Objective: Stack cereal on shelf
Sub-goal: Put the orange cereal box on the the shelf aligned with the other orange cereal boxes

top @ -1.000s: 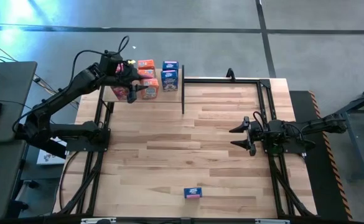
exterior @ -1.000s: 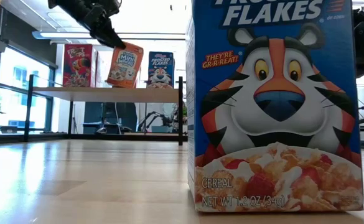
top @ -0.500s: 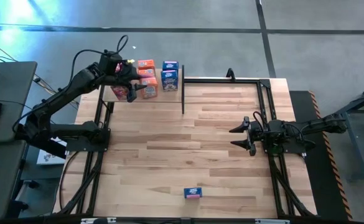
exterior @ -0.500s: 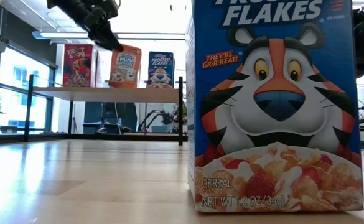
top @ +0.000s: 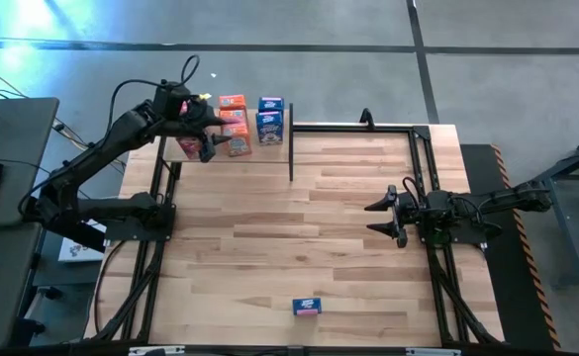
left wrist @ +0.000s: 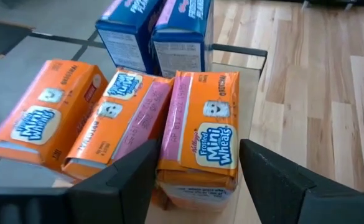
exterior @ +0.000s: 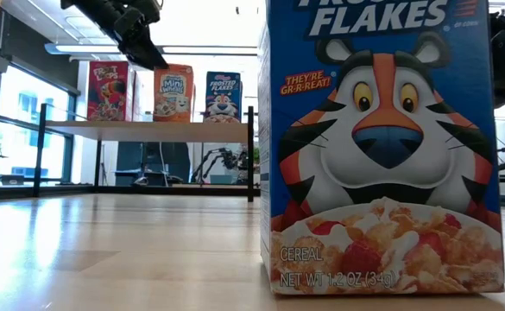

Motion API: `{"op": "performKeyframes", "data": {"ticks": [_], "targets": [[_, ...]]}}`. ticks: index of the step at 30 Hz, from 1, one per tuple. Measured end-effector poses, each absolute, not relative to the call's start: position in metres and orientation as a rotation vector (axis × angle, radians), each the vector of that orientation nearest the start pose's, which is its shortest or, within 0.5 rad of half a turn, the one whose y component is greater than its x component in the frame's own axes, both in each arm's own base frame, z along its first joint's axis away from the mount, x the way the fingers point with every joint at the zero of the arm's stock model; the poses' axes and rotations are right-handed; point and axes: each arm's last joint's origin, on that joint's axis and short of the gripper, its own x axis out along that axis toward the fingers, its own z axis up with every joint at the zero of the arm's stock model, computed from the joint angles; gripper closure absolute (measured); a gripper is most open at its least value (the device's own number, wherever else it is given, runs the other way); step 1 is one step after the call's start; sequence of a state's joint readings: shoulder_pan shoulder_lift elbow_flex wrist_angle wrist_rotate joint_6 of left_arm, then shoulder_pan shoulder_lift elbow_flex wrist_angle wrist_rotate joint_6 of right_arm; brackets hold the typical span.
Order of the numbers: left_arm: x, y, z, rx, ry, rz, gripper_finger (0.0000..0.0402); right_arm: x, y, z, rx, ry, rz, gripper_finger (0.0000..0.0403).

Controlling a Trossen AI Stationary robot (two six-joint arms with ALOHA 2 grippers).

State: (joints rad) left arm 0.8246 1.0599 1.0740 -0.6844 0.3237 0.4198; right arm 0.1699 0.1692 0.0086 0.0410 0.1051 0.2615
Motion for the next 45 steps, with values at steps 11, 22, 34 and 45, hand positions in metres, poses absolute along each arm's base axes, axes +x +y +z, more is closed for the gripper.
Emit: {"op": "performKeyframes", "data": {"ticks": [11,22,34,45], "targets": [[0.134,0.132,0.356,0.047,0.557,0.404,0.0183,0.106,0.015,0.156,0.245,0.127,0.049,0.0135],[0.151,0.112,0.375,0.066,0.377,0.381,0.0183,0.106,0.015,0.157,0.245,0.126,0.049,0.0135],[0.196,0.090,0.368,-0.037,0.435,0.560,0.0183,0.106,0.015,0.156,0.244,0.126,0.049,0.0135],[0.233,0.098,0.369,-0.131,0.533,0.628,0.0183,0.106,0.015,0.156,0.244,0.127,0.049,0.0135]]}}
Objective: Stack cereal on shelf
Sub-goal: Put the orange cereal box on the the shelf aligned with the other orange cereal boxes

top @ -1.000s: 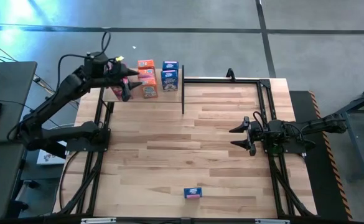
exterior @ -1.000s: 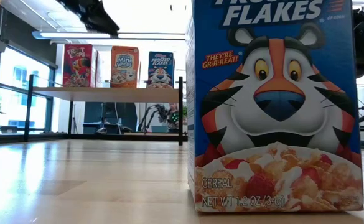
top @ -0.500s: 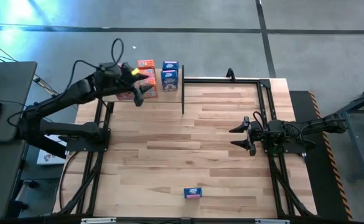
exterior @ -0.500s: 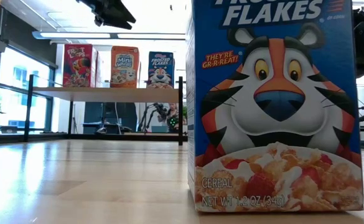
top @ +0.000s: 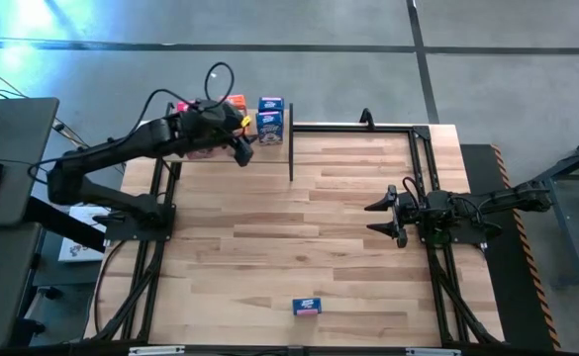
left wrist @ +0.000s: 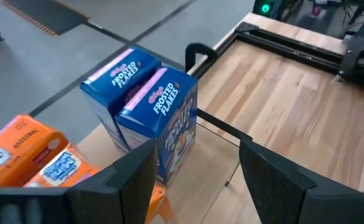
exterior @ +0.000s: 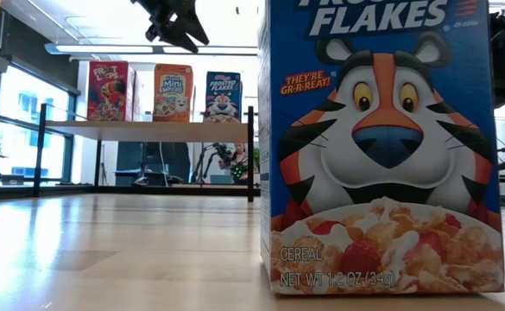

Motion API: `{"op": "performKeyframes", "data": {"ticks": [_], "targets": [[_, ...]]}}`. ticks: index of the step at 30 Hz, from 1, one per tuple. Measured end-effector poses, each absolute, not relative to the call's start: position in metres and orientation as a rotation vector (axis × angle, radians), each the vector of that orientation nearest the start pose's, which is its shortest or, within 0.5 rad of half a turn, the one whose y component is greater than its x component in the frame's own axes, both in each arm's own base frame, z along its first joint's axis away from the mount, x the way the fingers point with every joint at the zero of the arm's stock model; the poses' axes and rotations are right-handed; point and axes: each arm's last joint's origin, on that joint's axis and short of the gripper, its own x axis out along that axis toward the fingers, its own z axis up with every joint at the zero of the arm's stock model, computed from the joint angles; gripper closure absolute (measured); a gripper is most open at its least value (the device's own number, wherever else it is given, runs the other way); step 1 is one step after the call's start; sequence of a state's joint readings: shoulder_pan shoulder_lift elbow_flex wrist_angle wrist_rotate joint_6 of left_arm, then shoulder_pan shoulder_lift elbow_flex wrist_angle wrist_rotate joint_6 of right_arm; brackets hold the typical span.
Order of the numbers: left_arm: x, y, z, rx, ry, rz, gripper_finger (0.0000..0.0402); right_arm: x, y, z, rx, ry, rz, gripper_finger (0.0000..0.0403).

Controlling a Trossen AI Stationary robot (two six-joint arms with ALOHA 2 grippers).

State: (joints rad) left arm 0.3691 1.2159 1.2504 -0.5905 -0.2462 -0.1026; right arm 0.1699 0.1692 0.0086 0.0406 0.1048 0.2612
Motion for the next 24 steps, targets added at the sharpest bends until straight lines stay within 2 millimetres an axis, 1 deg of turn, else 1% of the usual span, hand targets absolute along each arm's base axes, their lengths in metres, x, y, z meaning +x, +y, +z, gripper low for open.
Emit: {"op": "performKeyframes", "data": {"ticks": [5,9,19,24], "targets": [[0.242,0.101,0.361,-0.162,0.555,0.636,0.0183,0.106,0.015,0.156,0.245,0.127,0.049,0.0135],[0.245,0.102,0.358,-0.184,0.561,0.641,0.0183,0.106,0.015,0.156,0.245,0.127,0.049,0.0135],[0.257,0.090,0.352,-0.234,0.552,0.702,0.0183,0.106,0.015,0.156,0.245,0.126,0.049,0.0135],[0.259,0.082,0.352,-0.271,0.519,0.758,0.0183,0.106,0.015,0.156,0.245,0.126,0.049,0.0135]]}}
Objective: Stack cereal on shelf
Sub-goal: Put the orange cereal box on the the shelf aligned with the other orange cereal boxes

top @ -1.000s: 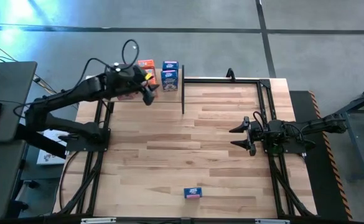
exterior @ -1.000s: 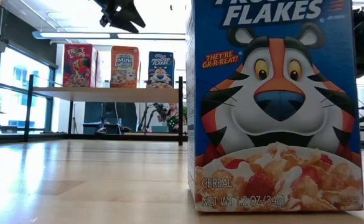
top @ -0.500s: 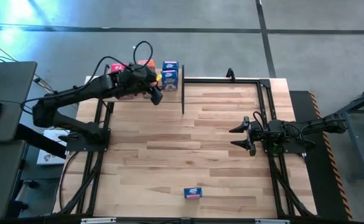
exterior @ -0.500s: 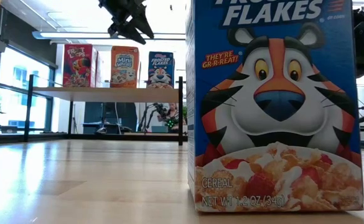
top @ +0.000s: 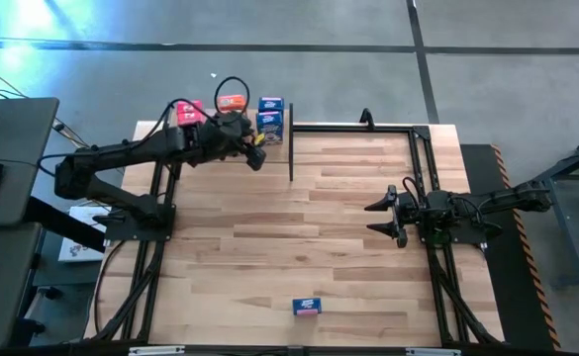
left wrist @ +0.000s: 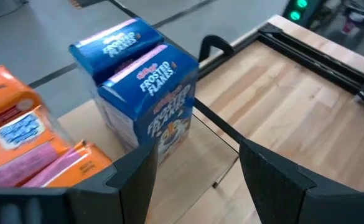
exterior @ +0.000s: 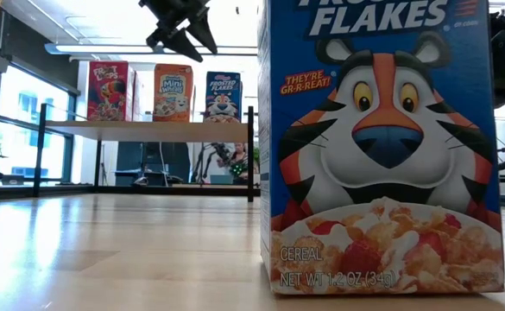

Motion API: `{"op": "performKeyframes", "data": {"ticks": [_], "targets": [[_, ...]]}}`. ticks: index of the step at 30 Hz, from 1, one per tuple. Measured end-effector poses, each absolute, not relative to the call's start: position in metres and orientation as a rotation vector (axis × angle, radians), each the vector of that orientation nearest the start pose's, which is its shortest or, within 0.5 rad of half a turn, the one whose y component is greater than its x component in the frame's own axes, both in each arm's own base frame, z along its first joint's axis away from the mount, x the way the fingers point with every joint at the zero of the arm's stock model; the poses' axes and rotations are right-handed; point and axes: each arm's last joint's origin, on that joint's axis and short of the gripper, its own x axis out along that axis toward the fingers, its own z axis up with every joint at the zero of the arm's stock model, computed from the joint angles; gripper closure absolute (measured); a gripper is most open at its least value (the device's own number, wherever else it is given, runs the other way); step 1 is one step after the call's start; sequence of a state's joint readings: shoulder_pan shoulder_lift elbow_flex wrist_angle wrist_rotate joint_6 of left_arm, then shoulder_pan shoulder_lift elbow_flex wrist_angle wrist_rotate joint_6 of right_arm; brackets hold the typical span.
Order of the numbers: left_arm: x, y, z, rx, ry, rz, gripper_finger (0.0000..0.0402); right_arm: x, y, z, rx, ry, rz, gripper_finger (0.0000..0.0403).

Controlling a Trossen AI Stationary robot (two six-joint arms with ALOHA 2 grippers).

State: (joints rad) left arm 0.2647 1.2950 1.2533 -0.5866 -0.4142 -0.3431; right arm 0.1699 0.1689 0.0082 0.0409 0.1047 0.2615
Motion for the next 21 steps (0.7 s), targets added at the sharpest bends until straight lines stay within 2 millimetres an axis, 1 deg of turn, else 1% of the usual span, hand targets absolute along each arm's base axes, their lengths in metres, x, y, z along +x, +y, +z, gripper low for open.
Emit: {"op": "performKeyframes", "data": {"ticks": [6,9,15,21], "targets": [[0.260,0.075,0.352,-0.291,0.483,0.837,0.0184,0.106,0.015,0.156,0.245,0.126,0.049,0.0135],[0.263,0.073,0.348,-0.310,0.490,0.861,0.0184,0.106,0.015,0.156,0.245,0.127,0.049,0.0135],[0.272,0.076,0.337,-0.332,0.514,0.889,0.0184,0.106,0.015,0.156,0.245,0.126,0.049,0.0135],[0.274,0.078,0.334,-0.331,0.508,0.935,0.0184,0.106,0.015,0.156,0.245,0.127,0.049,0.0135]]}}
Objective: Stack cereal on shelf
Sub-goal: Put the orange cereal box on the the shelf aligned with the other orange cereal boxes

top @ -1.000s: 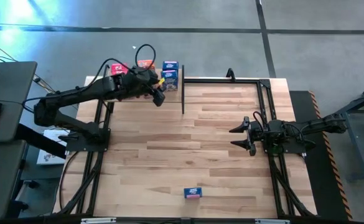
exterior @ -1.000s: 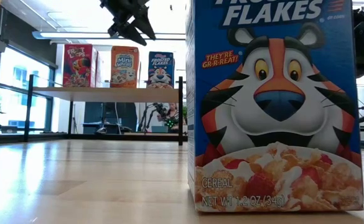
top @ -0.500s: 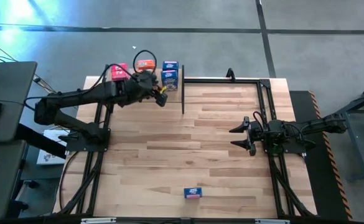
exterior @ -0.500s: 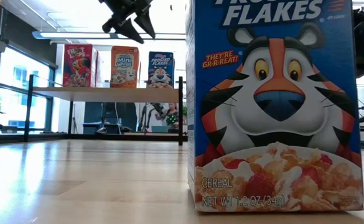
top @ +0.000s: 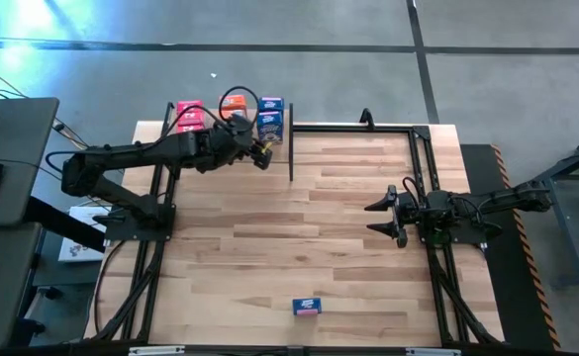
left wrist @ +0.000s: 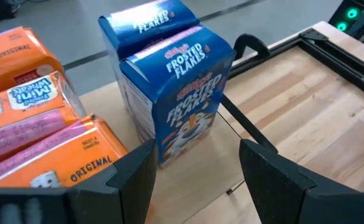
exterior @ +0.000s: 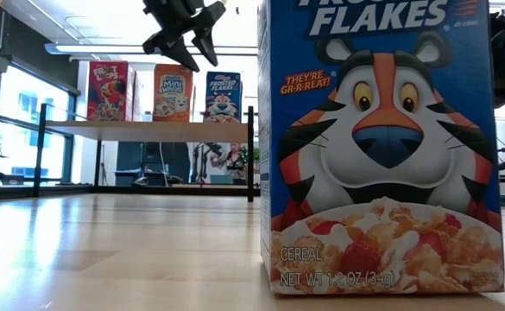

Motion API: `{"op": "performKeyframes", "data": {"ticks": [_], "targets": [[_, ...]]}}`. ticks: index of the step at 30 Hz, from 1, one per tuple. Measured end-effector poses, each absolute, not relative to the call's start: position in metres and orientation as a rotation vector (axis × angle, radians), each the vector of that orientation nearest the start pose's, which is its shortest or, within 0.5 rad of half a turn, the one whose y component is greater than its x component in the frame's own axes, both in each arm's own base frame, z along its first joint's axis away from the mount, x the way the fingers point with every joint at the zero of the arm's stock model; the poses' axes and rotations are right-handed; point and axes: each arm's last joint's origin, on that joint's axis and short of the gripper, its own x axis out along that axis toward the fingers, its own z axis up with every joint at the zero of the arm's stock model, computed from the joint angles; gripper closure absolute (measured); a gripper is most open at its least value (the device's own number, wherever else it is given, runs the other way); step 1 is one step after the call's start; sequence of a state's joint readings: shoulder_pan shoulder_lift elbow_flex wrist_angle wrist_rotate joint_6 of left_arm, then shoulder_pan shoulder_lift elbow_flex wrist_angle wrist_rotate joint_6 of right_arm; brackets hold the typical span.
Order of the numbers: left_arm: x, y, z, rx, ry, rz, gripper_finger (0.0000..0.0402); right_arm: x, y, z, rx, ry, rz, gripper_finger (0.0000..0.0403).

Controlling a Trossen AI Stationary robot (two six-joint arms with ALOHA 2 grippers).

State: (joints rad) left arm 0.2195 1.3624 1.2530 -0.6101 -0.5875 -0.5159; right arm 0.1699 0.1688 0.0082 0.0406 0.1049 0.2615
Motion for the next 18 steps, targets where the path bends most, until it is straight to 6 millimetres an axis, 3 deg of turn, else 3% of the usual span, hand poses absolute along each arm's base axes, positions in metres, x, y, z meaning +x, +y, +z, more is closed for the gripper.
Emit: {"op": "performKeyframes", "data": {"ticks": [18], "targets": [[0.2699,0.0768,0.3300,-0.360,0.543,0.974,0.0184,0.1060,0.0151,0.1564,0.245,0.127,0.049,0.0135]]}}
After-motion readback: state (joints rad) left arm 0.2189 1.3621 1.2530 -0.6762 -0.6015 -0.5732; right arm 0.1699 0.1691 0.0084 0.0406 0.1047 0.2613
